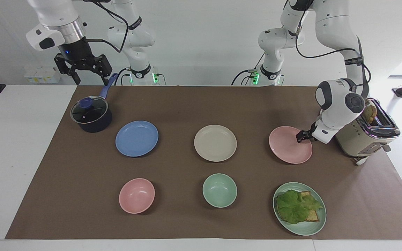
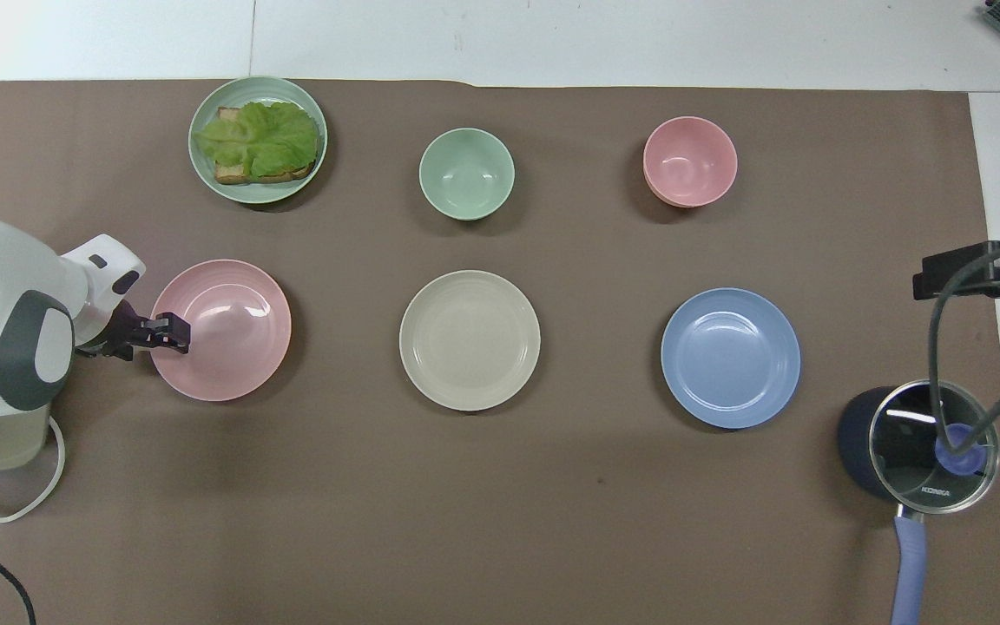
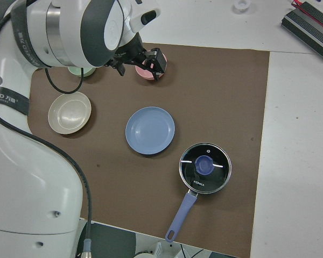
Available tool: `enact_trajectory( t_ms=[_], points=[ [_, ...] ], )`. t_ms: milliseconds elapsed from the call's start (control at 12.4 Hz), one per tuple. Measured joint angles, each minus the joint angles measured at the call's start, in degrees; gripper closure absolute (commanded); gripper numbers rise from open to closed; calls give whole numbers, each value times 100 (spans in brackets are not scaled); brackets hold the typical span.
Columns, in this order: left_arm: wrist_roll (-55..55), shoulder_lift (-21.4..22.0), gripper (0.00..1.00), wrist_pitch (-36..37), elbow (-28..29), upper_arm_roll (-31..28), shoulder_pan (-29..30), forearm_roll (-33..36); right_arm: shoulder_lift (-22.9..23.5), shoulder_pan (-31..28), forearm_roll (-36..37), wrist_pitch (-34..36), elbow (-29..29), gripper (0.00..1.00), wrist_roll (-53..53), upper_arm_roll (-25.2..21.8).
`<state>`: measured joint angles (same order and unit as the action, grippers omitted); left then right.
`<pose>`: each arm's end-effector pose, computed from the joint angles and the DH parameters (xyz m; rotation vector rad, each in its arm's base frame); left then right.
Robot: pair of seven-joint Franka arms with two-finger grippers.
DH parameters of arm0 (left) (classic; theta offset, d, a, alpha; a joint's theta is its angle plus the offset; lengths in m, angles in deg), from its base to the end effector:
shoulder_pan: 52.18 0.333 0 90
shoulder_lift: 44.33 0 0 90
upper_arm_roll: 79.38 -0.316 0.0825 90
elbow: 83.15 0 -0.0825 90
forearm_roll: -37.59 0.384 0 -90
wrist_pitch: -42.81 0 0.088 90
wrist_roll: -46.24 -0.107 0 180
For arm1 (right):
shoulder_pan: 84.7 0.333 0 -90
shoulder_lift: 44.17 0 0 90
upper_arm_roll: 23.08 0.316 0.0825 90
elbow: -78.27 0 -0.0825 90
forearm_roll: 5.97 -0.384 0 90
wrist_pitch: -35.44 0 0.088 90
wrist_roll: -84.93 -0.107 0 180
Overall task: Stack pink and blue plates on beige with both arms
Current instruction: 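Reach the left gripper to the rim of the pink plate, then grip the pink plate rim and slide it onto the beige plate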
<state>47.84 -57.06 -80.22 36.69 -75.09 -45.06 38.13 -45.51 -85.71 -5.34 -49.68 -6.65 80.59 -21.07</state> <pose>0.5571 0.0285 0.3043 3.1179 0.1123 -0.2591 0.5382 0.0084 0.6712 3.1294 -0.0929 0.0429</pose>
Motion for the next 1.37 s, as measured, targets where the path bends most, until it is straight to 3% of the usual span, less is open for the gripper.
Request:
enact_trajectory(
  t_ms=[566, 970, 1212, 1374],
  points=[
    [-2, 119, 100, 273, -139, 67, 8, -23, 0, 0, 0, 0, 0, 0, 0, 0],
    [-2, 259, 100, 2397, -1492, 111, 1, -413, 0, 0, 0, 0, 0, 0, 0, 0],
    [-2, 381, 100, 2681, -1695, 247, -62, -880, 0, 0, 0, 0, 0, 0, 0, 0],
    [244, 380, 100, 2656, -1694, 328, -492, -1095, 0, 0, 0, 0, 0, 0, 0, 0]
  ],
)
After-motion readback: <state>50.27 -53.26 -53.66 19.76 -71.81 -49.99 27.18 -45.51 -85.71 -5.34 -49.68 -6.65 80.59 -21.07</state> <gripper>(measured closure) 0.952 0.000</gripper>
